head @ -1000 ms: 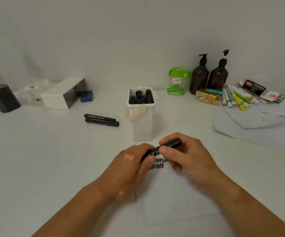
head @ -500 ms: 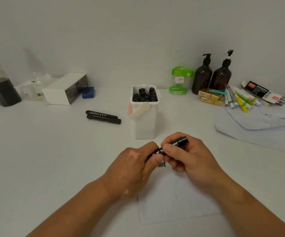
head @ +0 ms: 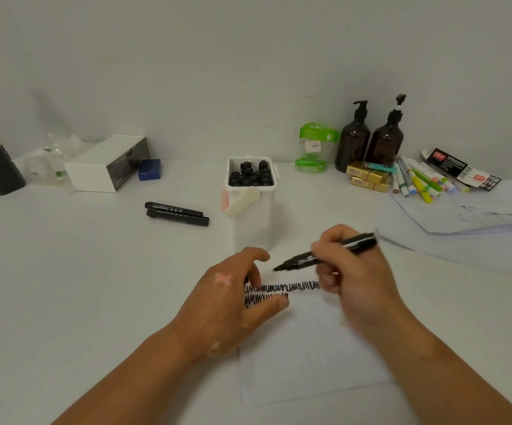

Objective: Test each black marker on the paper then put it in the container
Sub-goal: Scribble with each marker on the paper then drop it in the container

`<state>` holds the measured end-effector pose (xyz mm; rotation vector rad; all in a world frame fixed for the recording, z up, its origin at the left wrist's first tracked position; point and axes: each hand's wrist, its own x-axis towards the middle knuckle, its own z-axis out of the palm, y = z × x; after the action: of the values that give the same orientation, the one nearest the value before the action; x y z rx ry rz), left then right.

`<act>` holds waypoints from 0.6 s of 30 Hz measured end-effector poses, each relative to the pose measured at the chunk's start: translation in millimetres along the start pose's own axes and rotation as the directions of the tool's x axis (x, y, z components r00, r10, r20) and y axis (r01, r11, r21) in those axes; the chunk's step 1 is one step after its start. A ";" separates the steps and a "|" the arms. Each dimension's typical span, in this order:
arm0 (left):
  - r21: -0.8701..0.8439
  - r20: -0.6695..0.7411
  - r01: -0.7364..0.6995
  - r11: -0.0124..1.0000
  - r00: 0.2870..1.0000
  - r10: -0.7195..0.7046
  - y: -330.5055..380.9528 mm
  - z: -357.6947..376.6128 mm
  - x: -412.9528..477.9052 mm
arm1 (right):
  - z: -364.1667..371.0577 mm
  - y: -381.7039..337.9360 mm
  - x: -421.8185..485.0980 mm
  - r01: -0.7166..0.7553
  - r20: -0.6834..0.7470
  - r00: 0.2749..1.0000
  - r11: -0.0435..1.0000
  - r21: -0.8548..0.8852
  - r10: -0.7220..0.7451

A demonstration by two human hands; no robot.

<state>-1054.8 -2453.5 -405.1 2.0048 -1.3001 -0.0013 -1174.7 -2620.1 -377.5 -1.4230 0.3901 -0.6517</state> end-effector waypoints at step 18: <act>0.186 0.214 0.054 0.981 0.972 -0.094 -19.1 -2.4 4.3 | -8.7 18.4 -8.4 -0.033 0.042 0.997 0.844 -0.535 0.066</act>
<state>-1036.7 -2451.3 -412.7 2.2578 -1.4047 -0.1529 -1183.1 -2621.2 -397.8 -1.9538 0.5917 -0.4714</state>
